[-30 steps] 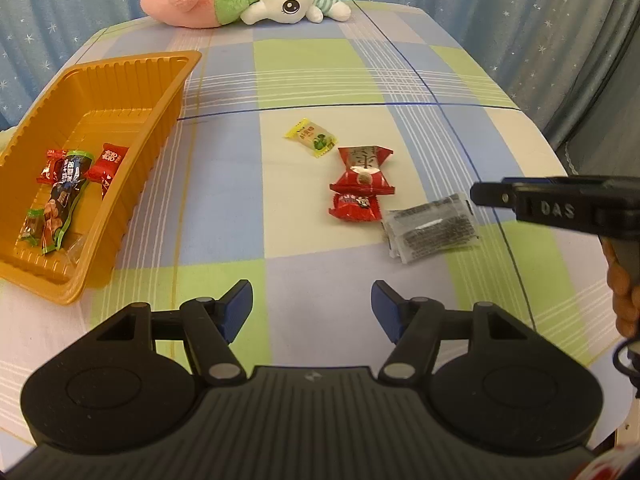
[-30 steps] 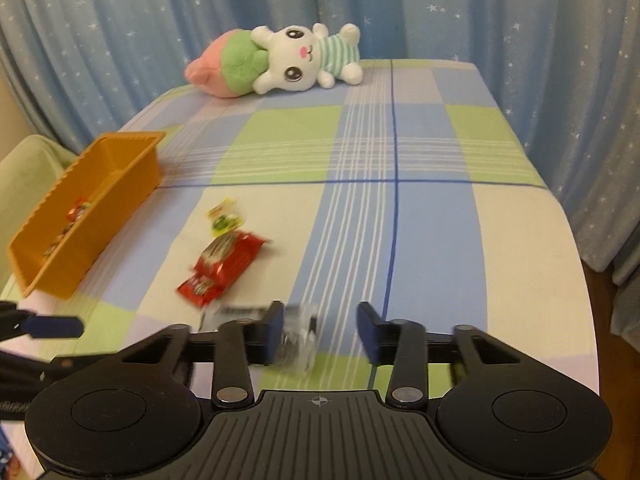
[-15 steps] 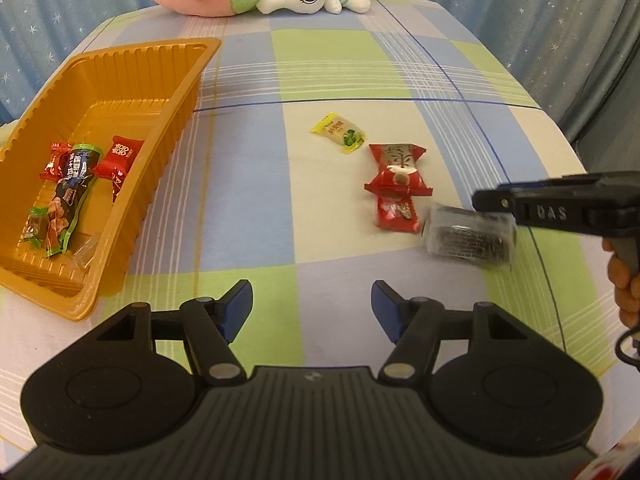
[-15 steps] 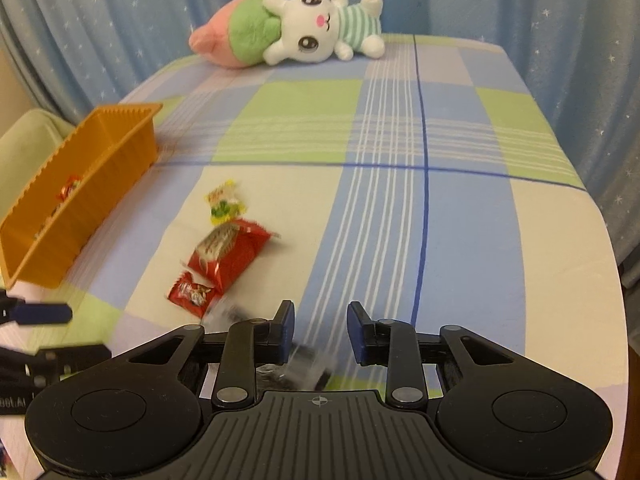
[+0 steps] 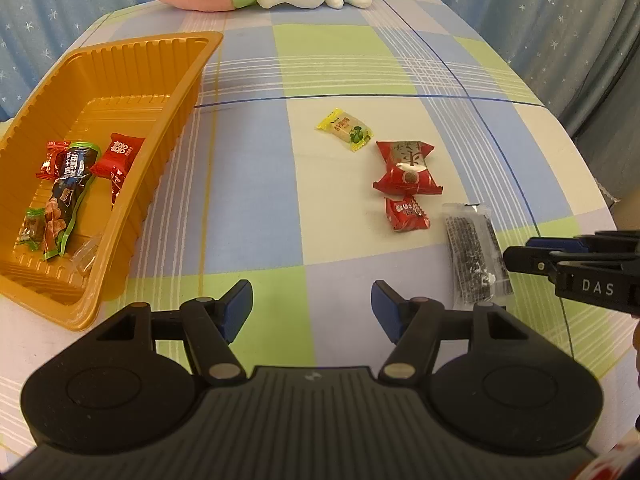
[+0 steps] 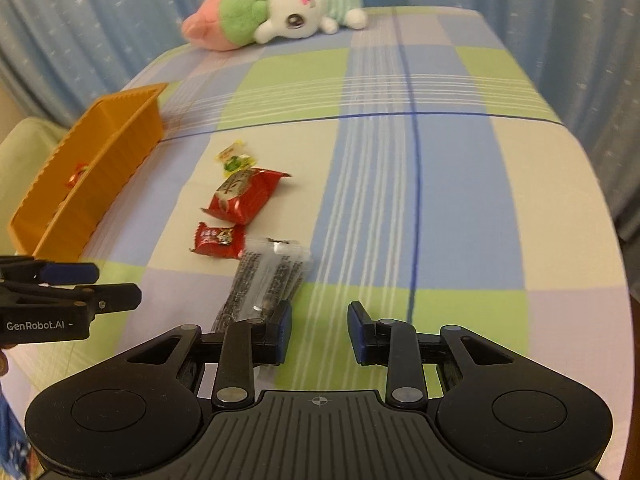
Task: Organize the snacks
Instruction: 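Grasp the clear packet of dark snacks with the right gripper, then lift the clear packet with right while left moves toward the red candies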
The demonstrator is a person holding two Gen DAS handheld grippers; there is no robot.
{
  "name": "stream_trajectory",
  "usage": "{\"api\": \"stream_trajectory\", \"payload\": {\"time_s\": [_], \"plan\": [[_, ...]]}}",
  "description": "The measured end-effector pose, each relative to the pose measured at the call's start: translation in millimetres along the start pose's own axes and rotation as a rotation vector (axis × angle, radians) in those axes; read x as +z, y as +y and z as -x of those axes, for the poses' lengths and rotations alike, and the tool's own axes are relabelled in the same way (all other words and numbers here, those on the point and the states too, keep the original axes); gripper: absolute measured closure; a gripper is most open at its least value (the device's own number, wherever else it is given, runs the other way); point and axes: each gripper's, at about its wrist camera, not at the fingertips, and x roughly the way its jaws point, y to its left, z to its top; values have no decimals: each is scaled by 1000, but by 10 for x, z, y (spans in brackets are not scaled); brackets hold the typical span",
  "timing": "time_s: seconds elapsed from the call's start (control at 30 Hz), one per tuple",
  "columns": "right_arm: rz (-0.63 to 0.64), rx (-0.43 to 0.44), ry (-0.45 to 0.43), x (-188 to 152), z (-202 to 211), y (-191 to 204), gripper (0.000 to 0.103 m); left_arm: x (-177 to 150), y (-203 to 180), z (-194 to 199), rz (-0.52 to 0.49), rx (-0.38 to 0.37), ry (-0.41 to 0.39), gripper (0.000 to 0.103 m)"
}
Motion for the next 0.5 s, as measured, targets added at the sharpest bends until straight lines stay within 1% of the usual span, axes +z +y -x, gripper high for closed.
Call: {"api": "stream_trajectory", "payload": {"time_s": [0.07,0.17,0.3,0.37,0.5], "plan": [[-22,-14,-20,-12,55,29,71,7,5,0,2,-2,-1,40],[-40,10,-43,-5,117,84,70,6,15,3,2,-3,-2,40],[-25,47,-39,20,95,184,60,10,26,8,7,-2,-2,40],[-17,58,-21,27,48,230,59,16,41,11,13,-3,-3,40],[12,44,-8,29,-49,308,58,20,62,13,14,-7,-9,40]]}}
